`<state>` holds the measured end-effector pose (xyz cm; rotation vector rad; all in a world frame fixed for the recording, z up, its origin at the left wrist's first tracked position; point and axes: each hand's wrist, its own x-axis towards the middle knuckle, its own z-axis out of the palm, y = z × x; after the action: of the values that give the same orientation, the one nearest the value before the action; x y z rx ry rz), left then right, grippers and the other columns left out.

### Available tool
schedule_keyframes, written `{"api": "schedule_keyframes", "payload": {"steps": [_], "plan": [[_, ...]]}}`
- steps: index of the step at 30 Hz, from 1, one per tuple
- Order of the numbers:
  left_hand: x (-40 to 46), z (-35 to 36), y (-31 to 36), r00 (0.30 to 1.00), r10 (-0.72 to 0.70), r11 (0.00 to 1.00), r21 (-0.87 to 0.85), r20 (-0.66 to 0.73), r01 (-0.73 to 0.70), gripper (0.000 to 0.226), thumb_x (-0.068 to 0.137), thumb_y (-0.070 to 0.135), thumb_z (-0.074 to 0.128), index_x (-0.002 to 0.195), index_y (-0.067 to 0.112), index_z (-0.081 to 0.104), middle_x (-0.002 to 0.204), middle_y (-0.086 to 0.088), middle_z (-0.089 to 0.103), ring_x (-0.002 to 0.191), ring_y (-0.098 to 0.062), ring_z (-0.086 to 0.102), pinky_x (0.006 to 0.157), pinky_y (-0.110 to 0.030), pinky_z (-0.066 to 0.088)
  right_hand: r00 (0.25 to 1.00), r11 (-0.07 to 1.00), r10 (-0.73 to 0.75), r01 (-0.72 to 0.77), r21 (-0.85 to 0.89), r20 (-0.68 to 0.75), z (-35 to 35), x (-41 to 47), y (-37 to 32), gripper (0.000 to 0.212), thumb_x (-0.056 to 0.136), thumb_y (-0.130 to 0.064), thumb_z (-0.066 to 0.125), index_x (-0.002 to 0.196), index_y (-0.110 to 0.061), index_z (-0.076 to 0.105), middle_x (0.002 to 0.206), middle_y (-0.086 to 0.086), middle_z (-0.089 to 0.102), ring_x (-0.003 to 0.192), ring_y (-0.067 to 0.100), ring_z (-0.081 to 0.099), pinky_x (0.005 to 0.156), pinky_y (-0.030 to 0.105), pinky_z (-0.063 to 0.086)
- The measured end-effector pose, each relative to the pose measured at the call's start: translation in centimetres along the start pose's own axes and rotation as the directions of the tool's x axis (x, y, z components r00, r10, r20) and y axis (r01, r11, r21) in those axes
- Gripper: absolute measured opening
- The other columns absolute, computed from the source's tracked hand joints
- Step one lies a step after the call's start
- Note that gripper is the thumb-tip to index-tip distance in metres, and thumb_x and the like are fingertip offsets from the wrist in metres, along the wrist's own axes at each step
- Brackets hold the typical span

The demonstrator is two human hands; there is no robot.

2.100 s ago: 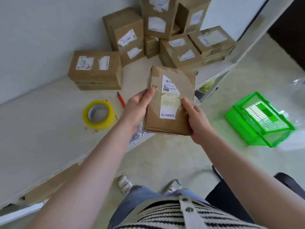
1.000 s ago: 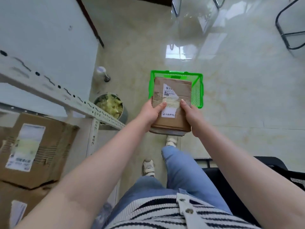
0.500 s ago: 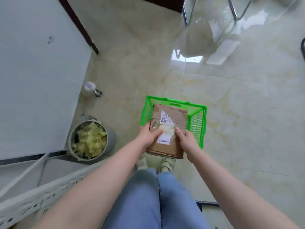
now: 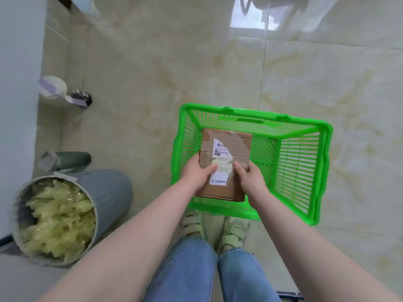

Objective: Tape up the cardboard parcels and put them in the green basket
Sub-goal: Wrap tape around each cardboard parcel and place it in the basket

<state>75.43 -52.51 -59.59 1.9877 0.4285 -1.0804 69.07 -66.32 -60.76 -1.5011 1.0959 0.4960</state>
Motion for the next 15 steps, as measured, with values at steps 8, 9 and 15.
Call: {"api": "schedule_keyframes", "payload": {"steps": [8, 9, 15], "plan": [[11.5, 3.6, -4.8, 0.998, -0.050, 0.997, -0.057, -0.024, 0.048, 0.034, 0.094, 0.007, 0.062, 0.127, 0.007, 0.054, 0.129, -0.010, 0.063, 0.105, -0.018, 0.058, 0.086, -0.026, 0.044, 0.999, 0.997, 0.031, -0.032, -0.066, -0.022, 4.1, 11.6, 5.0, 0.032, 0.096, -0.022, 0.060, 0.125, -0.008, 0.058, 0.121, 0.012, 0.066, 0.110, 0.030, 0.062, 0.100, 0.047, 0.047], [12.2, 3.9, -5.2, 0.998, -0.052, 0.997, -0.056, -0.021, 0.051, 0.033, 0.094, 0.007, 0.062, 0.127, 0.007, 0.055, 0.129, -0.010, 0.063, 0.108, -0.020, 0.059, 0.088, -0.027, 0.044, 0.999, 0.996, 0.039, -0.041, -0.079, -0.023, 4.2, 12.3, 5.3, 0.033, 0.096, -0.024, 0.060, 0.126, -0.008, 0.057, 0.122, 0.012, 0.065, 0.111, 0.030, 0.061, 0.101, 0.047, 0.046], [14.6, 4.6, -6.5, 0.999, -0.037, 0.999, -0.017, -0.032, 0.037, 0.037, 0.095, 0.011, 0.062, 0.131, 0.009, 0.052, 0.130, -0.009, 0.062, 0.118, -0.026, 0.059, 0.096, -0.030, 0.045, 0.999, 0.993, 0.028, -0.033, -0.114, -0.039, 5.1, 14.5, 6.4, 0.033, 0.097, -0.024, 0.059, 0.126, -0.007, 0.056, 0.124, 0.012, 0.064, 0.112, 0.029, 0.061, 0.098, 0.040, 0.047]]}}
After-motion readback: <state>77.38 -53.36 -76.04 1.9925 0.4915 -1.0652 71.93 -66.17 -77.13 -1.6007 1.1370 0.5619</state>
